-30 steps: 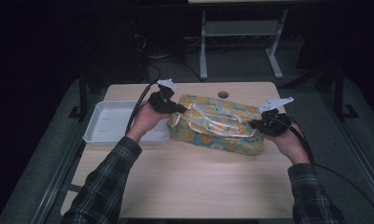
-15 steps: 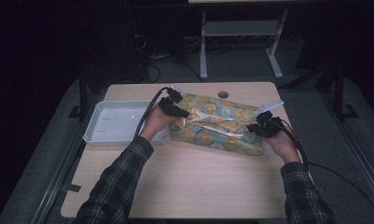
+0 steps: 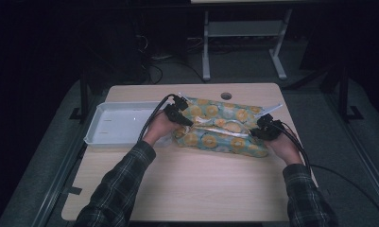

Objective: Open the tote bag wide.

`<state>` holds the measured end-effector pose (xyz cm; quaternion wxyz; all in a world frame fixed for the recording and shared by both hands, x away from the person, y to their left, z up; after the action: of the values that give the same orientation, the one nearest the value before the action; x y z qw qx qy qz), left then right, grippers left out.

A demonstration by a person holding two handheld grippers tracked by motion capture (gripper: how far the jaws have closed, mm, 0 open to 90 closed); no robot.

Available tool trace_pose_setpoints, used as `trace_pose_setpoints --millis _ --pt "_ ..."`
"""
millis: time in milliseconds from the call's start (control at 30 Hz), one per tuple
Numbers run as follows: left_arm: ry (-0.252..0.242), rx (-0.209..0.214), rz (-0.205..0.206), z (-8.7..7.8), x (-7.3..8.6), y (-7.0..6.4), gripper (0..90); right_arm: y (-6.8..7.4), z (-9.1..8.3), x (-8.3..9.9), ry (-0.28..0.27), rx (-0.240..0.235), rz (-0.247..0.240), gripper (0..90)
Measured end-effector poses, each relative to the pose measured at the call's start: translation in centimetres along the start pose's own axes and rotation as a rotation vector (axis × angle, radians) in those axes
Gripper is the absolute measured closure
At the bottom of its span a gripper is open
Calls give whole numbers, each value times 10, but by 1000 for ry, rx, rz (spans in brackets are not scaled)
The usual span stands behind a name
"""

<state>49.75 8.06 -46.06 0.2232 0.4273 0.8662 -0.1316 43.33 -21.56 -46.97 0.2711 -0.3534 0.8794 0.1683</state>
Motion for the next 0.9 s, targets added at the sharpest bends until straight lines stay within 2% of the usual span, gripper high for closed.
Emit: trace_pose_setpoints --millis 167,300,433,467,600,633,767,900 --pt "8 18 18 -6 12 -9 893 7 -1 4 18 -21 -17 881" --pt "15 34 26 -9 18 -14 893 12 -3 8 20 -43 -12 881" --pt "23 44 50 -14 26 -24 893 18 -6 12 37 -58 -22 881" --pt "23 53 61 -17 32 -29 893 23 -9 14 50 -63 -37 880" --pt "19 69 71 -22 41 -36 893 31 -12 20 57 -79 -57 880" --pt "20 75 74 -25 44 -38 893 36 -14 24 61 -90 -68 880" --pt "-4 97 87 -36 62 -49 893 50 -22 29 64 -112 -89 879" --pt "-15 130 80 -41 73 -56 893 61 -26 34 77 -127 -112 878"
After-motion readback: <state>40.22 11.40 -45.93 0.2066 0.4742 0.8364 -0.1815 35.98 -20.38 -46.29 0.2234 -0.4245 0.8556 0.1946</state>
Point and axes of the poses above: each handheld gripper's, and its own axes: z roughly forward along the jaws, x roughly out of its underside, y roughly to its left, the point moved 5 cm from there along z, roughly forward along the jaws, and after that the axes turned 9 degrees about -x, right-handed, at the moved point
